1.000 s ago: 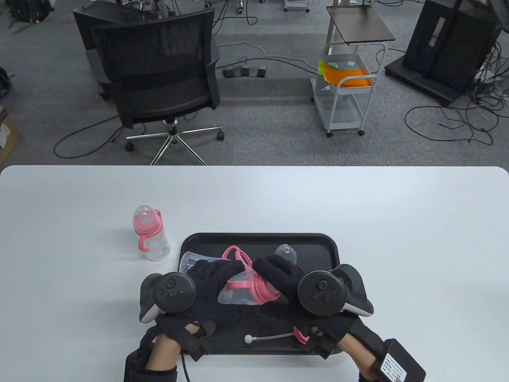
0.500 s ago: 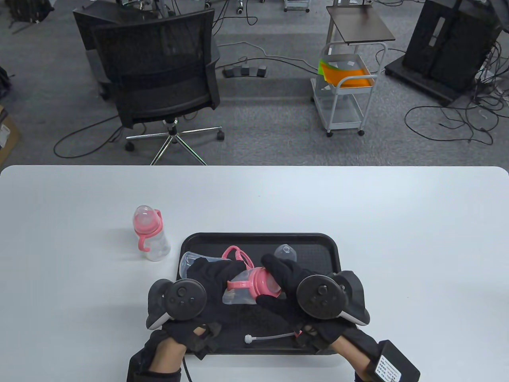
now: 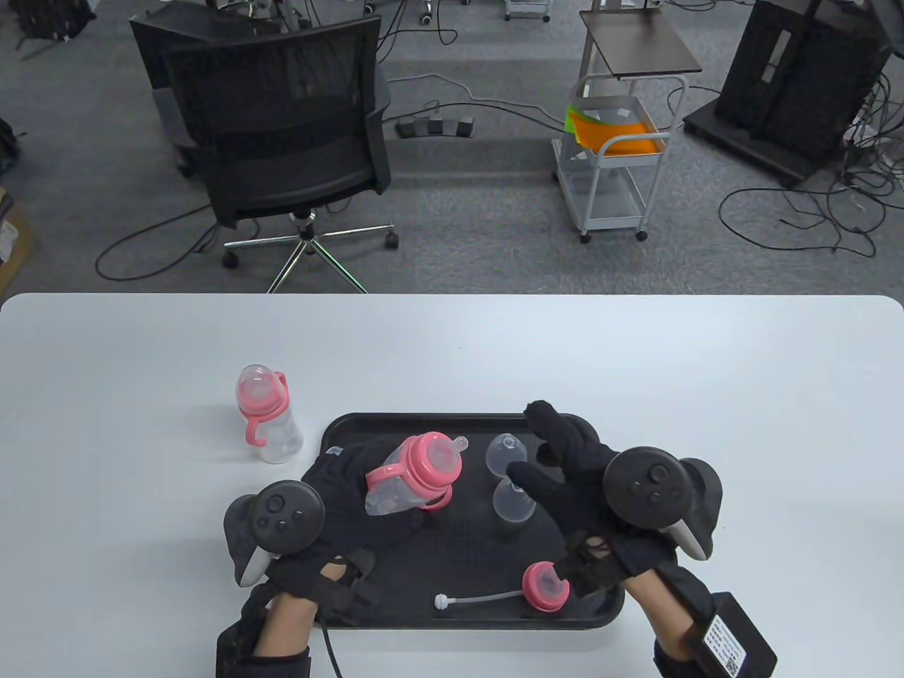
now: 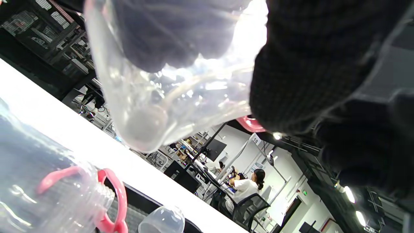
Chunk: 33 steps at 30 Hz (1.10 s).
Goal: Assemble baby bottles from components
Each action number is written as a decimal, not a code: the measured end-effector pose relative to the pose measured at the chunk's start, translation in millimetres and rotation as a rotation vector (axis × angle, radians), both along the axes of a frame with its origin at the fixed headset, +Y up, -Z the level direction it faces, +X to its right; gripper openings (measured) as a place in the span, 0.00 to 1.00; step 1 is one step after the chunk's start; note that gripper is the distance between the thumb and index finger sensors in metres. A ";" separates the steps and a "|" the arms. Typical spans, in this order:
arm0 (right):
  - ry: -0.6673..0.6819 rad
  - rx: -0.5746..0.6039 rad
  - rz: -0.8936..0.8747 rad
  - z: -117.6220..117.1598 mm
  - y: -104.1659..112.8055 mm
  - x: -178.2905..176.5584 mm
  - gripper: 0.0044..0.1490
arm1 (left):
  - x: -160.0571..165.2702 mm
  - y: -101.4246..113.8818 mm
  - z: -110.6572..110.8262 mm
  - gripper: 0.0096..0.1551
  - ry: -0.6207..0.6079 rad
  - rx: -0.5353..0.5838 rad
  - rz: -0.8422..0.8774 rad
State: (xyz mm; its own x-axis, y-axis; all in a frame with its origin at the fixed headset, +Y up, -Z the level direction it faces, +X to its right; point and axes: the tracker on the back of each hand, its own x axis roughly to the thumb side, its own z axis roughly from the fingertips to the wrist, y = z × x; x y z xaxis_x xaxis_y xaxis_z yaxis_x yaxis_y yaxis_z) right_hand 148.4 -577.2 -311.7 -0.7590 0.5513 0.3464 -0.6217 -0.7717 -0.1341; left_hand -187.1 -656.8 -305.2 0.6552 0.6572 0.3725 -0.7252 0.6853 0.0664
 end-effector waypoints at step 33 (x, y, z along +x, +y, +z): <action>0.071 -0.478 0.818 -67.1 -138.4 -27.2 0.40 | 7.3 -2.1 -1.9 0.61 -0.052 -0.039 -0.043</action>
State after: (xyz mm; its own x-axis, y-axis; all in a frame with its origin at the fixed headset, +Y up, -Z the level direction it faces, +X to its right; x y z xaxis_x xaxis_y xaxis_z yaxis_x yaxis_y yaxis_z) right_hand 121.2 -715.7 -378.8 -0.9584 -0.0463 0.2817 0.1411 -0.9347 0.3263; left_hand -179.8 -658.9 -307.2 0.6633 0.6438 0.3815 -0.6972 0.7169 0.0023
